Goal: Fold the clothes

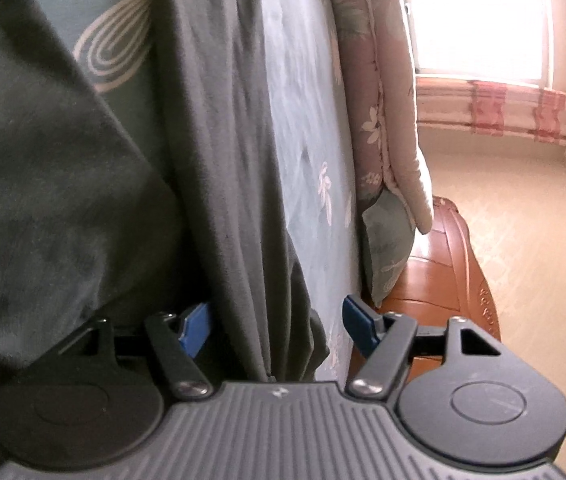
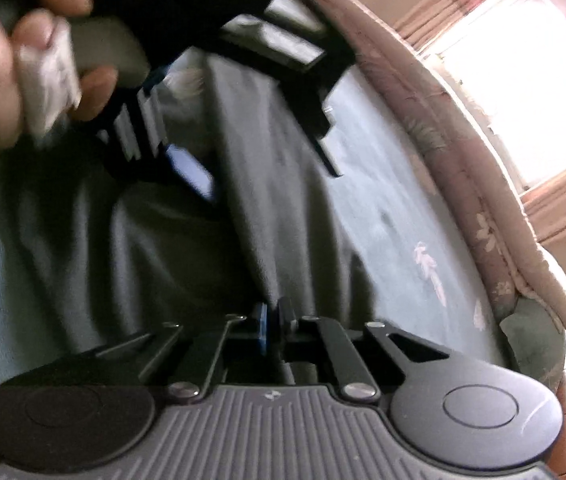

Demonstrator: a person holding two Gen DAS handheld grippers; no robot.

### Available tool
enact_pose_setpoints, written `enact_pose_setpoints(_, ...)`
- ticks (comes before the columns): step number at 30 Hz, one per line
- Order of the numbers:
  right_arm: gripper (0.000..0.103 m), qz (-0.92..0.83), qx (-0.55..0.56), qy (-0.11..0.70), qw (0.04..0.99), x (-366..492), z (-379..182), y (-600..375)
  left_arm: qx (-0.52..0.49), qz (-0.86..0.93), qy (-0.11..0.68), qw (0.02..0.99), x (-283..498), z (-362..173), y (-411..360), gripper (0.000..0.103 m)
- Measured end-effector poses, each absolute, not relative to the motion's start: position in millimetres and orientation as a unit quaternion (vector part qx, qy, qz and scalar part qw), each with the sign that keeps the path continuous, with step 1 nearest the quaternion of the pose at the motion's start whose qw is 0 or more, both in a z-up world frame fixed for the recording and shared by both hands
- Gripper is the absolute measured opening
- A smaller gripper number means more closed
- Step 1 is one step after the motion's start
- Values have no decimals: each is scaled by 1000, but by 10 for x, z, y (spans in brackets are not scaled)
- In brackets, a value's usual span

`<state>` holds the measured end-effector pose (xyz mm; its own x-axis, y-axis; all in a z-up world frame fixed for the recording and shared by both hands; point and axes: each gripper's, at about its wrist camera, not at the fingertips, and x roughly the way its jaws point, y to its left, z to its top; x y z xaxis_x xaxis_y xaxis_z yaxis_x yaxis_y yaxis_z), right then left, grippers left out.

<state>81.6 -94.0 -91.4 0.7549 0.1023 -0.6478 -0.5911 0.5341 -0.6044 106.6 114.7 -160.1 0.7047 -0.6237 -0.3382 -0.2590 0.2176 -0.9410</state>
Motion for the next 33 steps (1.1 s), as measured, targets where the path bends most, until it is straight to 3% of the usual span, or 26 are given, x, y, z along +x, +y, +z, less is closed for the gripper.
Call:
enact_pose_setpoints(13, 1, 235, -343, 274, 868, 800, -551, -1176, -620, -119, 339, 698, 1102, -1577, 1140, 75)
enact_pose_setpoints(18, 12, 227, -374, 273, 857, 747, -717, -1110, -632, -120, 333, 690, 1070, -1595, 1164, 75)
enact_pose_setpoints(20, 21, 220, -394, 269, 851, 791, -830, -1048, -635, -129, 328, 687, 1056, -1562, 1174, 75)
enact_pose_setpoints(23, 23, 206, -423, 263, 842, 911, -1000, -952, -633, -150, 322, 688, 1076, -1470, 1160, 75)
enact_pose_setpoints(25, 18, 199, -432, 264, 839, 986, -1055, -928, -627, -160, 323, 691, 1099, -1420, 1149, 76)
enact_pose_setpoints(26, 3, 200, -430, 267, 839, 1022, -1061, -927, -625, -160, 325, 692, 1103, -1413, 1143, 76)
enact_pose_setpoints(33, 3, 215, -366, 263, 867, 1021, -755, -1061, -629, -157, 354, 673, 1209, -1585, 962, 76)
